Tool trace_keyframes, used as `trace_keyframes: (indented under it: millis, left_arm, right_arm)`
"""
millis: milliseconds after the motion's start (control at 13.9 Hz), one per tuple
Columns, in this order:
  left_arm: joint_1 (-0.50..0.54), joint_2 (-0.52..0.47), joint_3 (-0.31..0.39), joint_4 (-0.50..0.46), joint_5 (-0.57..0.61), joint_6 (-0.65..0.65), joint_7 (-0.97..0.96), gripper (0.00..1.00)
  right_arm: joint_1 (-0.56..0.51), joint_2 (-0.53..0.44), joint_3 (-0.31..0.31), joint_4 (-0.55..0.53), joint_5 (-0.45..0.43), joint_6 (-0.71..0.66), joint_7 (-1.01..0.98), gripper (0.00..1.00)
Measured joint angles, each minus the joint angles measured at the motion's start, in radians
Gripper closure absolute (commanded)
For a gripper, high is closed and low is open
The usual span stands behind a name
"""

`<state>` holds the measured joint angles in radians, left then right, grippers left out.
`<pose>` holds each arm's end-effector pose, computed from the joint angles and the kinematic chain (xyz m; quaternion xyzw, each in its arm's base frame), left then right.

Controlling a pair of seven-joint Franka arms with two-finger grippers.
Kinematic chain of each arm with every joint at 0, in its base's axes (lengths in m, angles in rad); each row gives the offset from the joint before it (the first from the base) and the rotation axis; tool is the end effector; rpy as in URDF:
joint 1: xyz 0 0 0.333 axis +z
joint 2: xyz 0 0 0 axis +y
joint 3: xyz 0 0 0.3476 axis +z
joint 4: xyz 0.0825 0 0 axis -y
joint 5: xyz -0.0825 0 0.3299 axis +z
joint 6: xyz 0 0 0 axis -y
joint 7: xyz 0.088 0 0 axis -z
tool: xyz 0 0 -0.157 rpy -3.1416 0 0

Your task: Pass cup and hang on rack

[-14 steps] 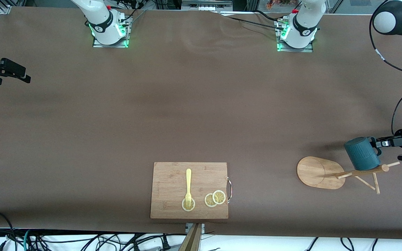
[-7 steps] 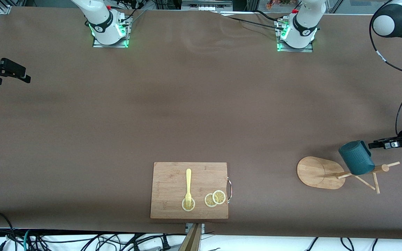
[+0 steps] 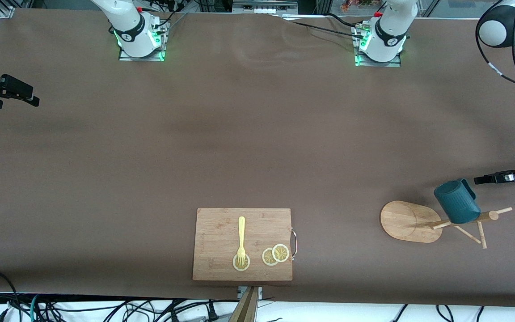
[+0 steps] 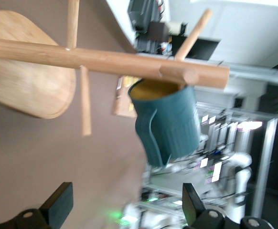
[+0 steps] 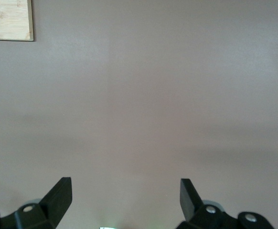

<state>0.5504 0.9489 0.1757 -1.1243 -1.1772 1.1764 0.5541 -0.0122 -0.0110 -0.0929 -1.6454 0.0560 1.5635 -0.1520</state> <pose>0.6100 0.2642 0.2932 0.7848 0.0924 -0.0085 0.6128 0.4880 -0.0429 0.5802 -0.9987 -0.0227 0.0315 0.0328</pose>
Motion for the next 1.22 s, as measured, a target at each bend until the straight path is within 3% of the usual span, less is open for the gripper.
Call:
trace_keyframes:
  millis: [432,648,936,1225]
  left_arm:
    - [-0.004,-0.079,0.030,0.194,0.227,-0.067,0.031,0.00]
    - [-0.062,-0.170,0.025,0.276,0.383,-0.086,0.031,0.00]
    - [-0.195,-0.357,0.022,0.288,0.574,-0.092,-0.002,0.00]
    - [-0.344,-0.477,0.021,0.281,0.730,-0.097,-0.139,0.00]
  right_arm:
    - [0.000,0.000,0.000,0.000,0.000,0.000,0.000,0.00]
    - [0.000,0.000,0.000,0.000,0.000,0.000,0.000,0.00]
    - [0.000,0.000,0.000,0.000,0.001,0.000,0.000,0.00]
    - [0.000,0.000,0.000,0.000,0.001,-0.001,0.000,0.00]
